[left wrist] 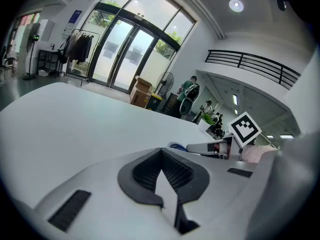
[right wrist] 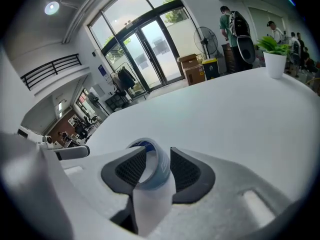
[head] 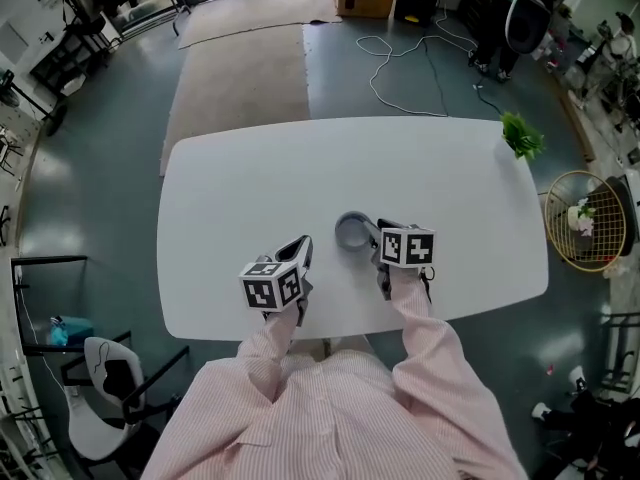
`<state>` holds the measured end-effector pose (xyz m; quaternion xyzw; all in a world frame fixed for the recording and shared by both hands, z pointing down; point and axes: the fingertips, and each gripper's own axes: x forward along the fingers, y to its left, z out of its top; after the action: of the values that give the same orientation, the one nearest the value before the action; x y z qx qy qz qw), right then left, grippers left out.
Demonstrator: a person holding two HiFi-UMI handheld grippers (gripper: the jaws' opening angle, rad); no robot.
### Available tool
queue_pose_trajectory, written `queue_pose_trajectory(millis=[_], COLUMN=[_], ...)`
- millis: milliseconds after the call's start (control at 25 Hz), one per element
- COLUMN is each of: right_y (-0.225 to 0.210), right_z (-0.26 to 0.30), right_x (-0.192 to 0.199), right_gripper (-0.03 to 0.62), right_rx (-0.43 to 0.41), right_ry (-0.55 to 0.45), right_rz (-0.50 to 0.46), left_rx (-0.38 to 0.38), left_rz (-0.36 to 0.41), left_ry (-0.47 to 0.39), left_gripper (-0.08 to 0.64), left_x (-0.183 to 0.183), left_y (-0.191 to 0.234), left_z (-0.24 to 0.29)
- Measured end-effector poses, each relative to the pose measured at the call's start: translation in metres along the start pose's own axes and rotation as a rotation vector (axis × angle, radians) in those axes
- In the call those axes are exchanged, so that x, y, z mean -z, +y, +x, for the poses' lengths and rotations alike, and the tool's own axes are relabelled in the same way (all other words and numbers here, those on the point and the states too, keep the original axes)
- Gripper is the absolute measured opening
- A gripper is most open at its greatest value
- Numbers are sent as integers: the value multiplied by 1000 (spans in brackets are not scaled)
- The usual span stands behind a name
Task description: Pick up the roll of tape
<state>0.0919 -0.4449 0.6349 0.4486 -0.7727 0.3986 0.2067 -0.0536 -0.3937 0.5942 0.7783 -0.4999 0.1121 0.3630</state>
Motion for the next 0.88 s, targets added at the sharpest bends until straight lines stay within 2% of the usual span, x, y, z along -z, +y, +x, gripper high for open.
queue_pose_trajectory(millis=[280,560,880], right_y=[-2,-8,-10], right_z=[22,33,36], right_x=[10,12,12], right_gripper=[136,97,79], right_rx=[-4,66,130], right_ry=[104,172,225], right_rz=[-28,-56,-154], left_rx=[11,14,16], left_rz=[-22,-41,-35], left_ry=[64,105,111], left_gripper=[1,1,2], left_x=[13,26,28], left_y=[6,8,10], left_z=[22,30,35])
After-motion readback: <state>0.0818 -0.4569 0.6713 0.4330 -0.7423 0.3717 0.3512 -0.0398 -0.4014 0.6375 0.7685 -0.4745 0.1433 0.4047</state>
